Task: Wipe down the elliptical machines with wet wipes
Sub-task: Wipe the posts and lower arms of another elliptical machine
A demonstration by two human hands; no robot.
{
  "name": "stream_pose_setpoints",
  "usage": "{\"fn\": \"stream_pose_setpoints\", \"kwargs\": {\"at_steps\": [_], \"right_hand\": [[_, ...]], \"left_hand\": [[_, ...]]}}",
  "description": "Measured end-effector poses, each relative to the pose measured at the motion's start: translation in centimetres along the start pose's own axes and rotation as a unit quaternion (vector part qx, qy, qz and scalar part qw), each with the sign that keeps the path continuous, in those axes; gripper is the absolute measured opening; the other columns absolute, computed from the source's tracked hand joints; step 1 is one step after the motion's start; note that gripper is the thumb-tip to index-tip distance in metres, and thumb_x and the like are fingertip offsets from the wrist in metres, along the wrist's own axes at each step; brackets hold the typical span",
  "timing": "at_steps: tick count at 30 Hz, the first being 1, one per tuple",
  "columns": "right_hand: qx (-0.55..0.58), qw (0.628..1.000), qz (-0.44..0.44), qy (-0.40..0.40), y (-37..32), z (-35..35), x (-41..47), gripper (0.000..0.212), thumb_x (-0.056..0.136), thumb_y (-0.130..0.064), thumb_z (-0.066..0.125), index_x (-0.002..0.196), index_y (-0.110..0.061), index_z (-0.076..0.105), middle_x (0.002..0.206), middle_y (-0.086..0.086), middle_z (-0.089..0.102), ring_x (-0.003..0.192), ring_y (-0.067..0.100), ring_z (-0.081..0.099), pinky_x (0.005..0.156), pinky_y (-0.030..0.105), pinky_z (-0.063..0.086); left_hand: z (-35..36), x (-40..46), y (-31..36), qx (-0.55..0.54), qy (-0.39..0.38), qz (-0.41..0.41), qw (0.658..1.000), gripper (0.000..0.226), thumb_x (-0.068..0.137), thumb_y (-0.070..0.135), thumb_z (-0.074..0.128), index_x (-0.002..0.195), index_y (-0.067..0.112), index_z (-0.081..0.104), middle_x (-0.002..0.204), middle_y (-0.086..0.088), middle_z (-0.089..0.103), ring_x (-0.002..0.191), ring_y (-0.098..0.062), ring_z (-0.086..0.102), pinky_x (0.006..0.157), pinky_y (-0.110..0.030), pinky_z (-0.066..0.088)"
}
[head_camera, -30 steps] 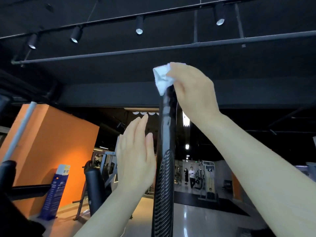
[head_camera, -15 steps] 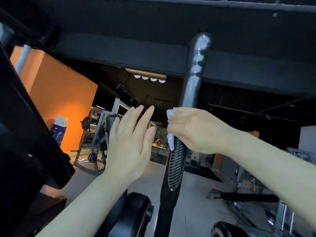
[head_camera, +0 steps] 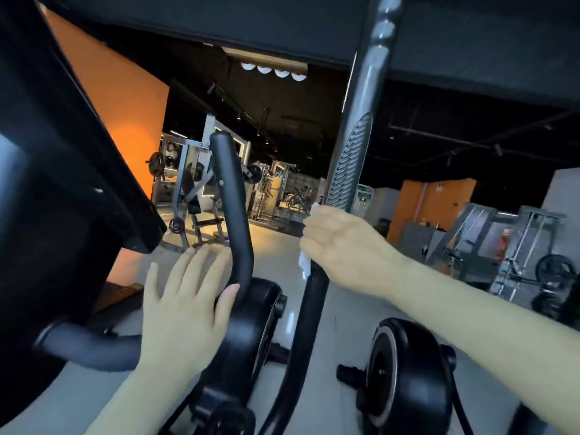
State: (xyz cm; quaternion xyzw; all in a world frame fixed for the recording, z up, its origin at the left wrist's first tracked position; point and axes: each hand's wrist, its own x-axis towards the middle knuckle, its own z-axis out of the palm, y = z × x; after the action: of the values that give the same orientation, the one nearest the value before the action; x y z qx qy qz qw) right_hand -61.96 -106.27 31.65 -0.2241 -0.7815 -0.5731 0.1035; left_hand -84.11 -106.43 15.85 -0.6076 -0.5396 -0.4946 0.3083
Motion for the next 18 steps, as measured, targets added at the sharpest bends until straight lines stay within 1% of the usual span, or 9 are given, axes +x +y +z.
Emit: {"fn": "stream_pose_setpoints", "kwargs": {"at_steps": [2,4,5,8,10,11,14,16,18], "right_hand": [[-0.014,0.999,-0.028,-0.032,-3.7,1.6,-2.5,0.033,0.089,0.003,0.034,0.078,-0.007,0.064,0.074,0.009,0.062,0.081,0.030,0.059,0.110,0.042,0.032],[-0.014,0.993,-0.077,-0.091,-8.1,2.5,-5.6,0.041,0.088,0.002,0.025,0.078,-0.009,0.063,0.073,0.008,0.061,0.080,0.029,0.059,0.110,0.040,0.032],[-0.005,0.988,-0.101,-0.119,-9.3,2.7,-6.5,0.042,0.089,0.001,0.025,0.079,-0.011,0.064,0.075,0.006,0.062,0.081,0.028,0.059,0.111,0.039,0.034],[0.016,0.985,-0.120,-0.126,-9.3,3.2,-6.5,0.032,0.089,-0.002,0.040,0.083,-0.015,0.069,0.080,0.003,0.068,0.086,0.025,0.063,0.111,0.038,0.039],[-0.004,0.988,-0.126,-0.084,-6.4,2.6,-4.7,0.017,0.085,-0.003,0.056,0.085,-0.013,0.070,0.083,0.004,0.069,0.089,0.026,0.064,0.110,0.039,0.040],[-0.007,0.989,-0.123,-0.082,-4.7,2.0,-3.7,0.012,0.085,-0.002,0.060,0.085,-0.011,0.069,0.084,0.005,0.069,0.089,0.027,0.064,0.111,0.040,0.040],[-0.030,0.987,-0.142,-0.075,-2.3,1.7,-2.7,0.018,0.089,0.001,0.053,0.084,-0.008,0.067,0.087,0.008,0.068,0.092,0.029,0.064,0.115,0.041,0.035],[-0.024,0.988,-0.122,-0.089,-4.3,2.0,-3.9,0.024,0.088,0.000,0.049,0.087,-0.007,0.072,0.095,0.011,0.071,0.101,0.029,0.065,0.115,0.041,0.035],[0.021,0.987,-0.120,-0.109,-8.4,2.6,-6.1,0.021,0.082,-0.004,0.055,0.084,-0.012,0.075,0.093,0.007,0.073,0.100,0.024,0.067,0.116,0.038,0.033]], "left_hand": [[-0.8,-0.6,-0.1,-0.009,-0.012,-0.002,1.000,0.050,0.098,0.039,0.038,0.136,0.014,0.058,0.133,-0.013,0.061,0.123,-0.035,0.057,0.103,-0.063,0.033],[-0.8,-2.1,-1.1,0.001,-0.030,0.027,0.999,0.050,0.098,0.038,0.040,0.137,0.013,0.057,0.133,-0.015,0.061,0.120,-0.037,0.058,0.101,-0.062,0.037],[-0.7,-2.7,-1.5,0.013,-0.041,0.053,0.998,0.050,0.098,0.037,0.040,0.139,0.013,0.056,0.133,-0.016,0.061,0.119,-0.038,0.059,0.099,-0.061,0.039],[-0.6,-4.0,-2.3,0.053,-0.057,0.104,0.992,0.049,0.100,0.035,0.039,0.139,0.011,0.056,0.129,-0.018,0.063,0.114,-0.039,0.061,0.097,-0.057,0.043],[-0.4,-4.1,-2.3,0.074,-0.060,0.099,0.990,0.046,0.101,0.034,0.040,0.137,0.010,0.057,0.125,-0.017,0.065,0.112,-0.038,0.062,0.097,-0.054,0.044],[-0.3,-4.0,-2.1,0.076,-0.054,0.090,0.992,0.045,0.101,0.034,0.041,0.136,0.010,0.058,0.123,-0.016,0.066,0.110,-0.037,0.062,0.097,-0.052,0.045],[0.0,-3.9,-1.9,0.080,-0.037,0.083,0.993,0.043,0.102,0.033,0.043,0.134,0.010,0.059,0.121,-0.014,0.067,0.108,-0.035,0.064,0.094,-0.049,0.045],[0.0,-4.0,-2.0,0.078,-0.032,0.094,0.992,0.043,0.102,0.033,0.042,0.135,0.010,0.058,0.121,-0.013,0.067,0.108,-0.034,0.064,0.095,-0.048,0.045],[-0.3,-4.0,-2.0,0.075,-0.034,0.095,0.992,0.043,0.102,0.033,0.040,0.136,0.011,0.057,0.121,-0.011,0.067,0.107,-0.033,0.063,0.096,-0.047,0.043]]}}
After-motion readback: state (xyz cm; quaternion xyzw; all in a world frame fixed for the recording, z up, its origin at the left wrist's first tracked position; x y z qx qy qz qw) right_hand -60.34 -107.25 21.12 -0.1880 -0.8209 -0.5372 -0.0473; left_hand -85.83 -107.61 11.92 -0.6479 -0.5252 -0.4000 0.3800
